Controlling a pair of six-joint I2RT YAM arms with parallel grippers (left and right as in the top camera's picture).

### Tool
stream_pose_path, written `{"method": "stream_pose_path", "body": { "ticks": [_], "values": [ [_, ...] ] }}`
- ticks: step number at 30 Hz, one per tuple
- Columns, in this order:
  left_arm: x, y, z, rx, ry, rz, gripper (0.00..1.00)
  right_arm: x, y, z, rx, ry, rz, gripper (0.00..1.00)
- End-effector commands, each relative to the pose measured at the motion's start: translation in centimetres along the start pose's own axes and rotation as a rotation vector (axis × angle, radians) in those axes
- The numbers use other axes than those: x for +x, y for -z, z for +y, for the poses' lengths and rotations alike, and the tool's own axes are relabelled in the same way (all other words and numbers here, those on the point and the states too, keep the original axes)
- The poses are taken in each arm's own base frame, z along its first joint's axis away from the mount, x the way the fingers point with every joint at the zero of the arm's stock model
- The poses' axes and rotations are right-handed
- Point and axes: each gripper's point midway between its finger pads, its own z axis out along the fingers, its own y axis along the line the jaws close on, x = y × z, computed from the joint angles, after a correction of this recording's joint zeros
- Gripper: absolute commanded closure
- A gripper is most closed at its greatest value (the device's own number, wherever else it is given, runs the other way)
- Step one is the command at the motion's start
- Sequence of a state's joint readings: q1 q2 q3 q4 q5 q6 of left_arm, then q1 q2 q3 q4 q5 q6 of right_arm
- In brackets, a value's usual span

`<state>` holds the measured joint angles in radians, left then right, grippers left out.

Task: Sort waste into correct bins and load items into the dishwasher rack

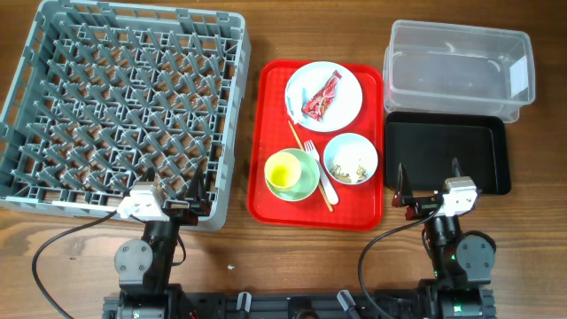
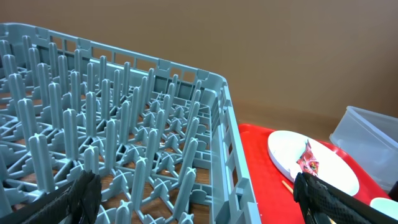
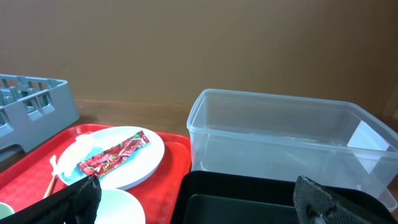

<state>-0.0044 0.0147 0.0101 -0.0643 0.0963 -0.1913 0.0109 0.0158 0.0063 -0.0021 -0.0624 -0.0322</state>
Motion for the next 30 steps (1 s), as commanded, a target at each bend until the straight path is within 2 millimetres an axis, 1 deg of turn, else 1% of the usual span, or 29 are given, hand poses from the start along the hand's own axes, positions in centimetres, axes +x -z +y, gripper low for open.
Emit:
{"method": "stream_pose_path", "body": {
  "ticks": [1,26,30],
  "values": [
    [0.32,-0.03,-0.09,0.008,-0.019,0.01,0.0,0.0,-0.01,0.01,0.0,0.013,-0.001,0.0],
    [0.22,-0.02,-0.19,0.014,-0.019,0.005,0.0,0.0,-0.01,0.01,0.0,0.018,-0.001,0.0],
    [0.24,-0.02,-0.18,0.013,-0.015,0.007,0.0,0.37,-0.11,0.02,0.0,0.01,0.016,0.0]
  ]
}}
